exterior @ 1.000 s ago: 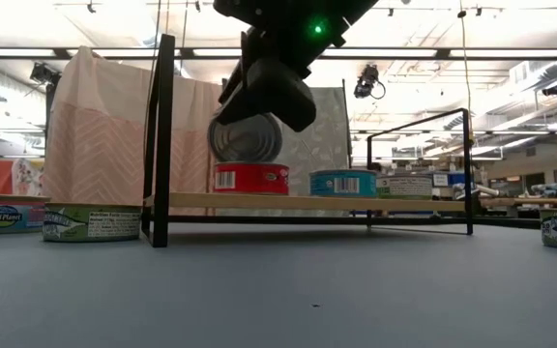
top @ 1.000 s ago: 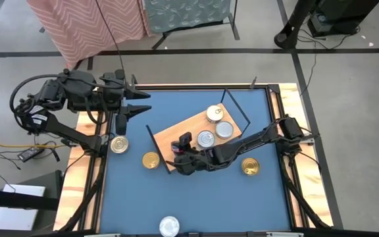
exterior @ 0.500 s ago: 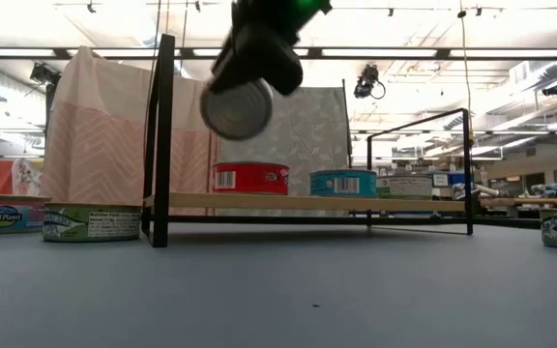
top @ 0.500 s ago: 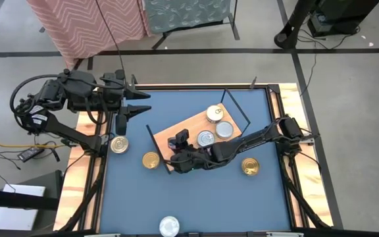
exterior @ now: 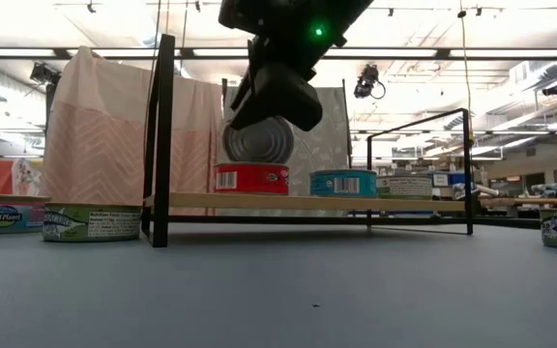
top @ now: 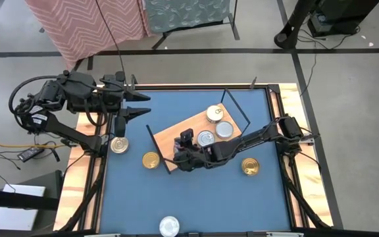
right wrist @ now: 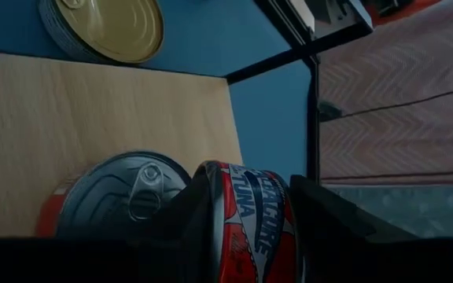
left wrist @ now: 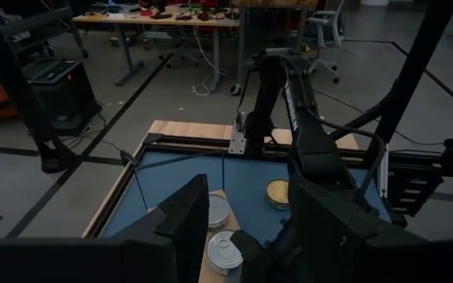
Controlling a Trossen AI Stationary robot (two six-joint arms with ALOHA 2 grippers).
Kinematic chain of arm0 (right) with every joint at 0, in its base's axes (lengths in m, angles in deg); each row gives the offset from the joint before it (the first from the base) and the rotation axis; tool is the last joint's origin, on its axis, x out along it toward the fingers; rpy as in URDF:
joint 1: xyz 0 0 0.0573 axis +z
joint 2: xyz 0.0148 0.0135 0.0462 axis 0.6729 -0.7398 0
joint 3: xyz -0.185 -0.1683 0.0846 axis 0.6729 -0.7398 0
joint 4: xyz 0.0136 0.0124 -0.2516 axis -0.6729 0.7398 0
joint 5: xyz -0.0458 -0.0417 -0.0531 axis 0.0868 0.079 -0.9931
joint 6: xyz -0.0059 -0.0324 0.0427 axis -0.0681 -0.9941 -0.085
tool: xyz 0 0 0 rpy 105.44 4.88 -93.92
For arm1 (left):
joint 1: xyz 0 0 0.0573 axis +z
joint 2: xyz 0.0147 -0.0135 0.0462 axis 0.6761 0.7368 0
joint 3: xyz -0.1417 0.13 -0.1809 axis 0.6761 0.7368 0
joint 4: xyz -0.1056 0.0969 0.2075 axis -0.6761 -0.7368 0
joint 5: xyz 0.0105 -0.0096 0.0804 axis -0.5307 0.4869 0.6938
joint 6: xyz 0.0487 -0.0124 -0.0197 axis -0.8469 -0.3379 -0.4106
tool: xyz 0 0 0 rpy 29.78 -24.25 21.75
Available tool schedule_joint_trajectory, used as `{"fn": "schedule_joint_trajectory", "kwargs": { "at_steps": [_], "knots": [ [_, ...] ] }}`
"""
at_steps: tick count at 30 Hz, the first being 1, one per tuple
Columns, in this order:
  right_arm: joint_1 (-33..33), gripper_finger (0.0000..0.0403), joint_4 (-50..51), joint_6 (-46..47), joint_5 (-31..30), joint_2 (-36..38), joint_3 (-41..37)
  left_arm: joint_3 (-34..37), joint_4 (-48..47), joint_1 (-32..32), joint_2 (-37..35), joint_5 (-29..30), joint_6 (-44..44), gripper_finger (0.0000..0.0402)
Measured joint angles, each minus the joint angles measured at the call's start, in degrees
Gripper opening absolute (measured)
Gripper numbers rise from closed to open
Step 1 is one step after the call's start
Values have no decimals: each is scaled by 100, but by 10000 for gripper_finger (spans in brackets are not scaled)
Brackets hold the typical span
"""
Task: Stack canned seafood by type on shelf
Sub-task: Stack the red tuna can on top of the red tuna can on the shelf
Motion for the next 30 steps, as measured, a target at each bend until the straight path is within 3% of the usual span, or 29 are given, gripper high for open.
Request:
{"fn": "schedule_joint_trajectory", "kwargs": {
  "at_steps": [14, 19, 30],
  "knots": [
    [-156, 168, -53, -59, 5, 0, -7, 0, 0, 0, 0, 0, 10, 179],
    [-159, 168, -379, -499, -82, -7, -15, 0, 0, 0, 0, 0, 11, 179],
    [-260, 168, -215, -232, 104, -4, -13, 0, -2, 0, 0, 0, 13, 179]
  ]
}}
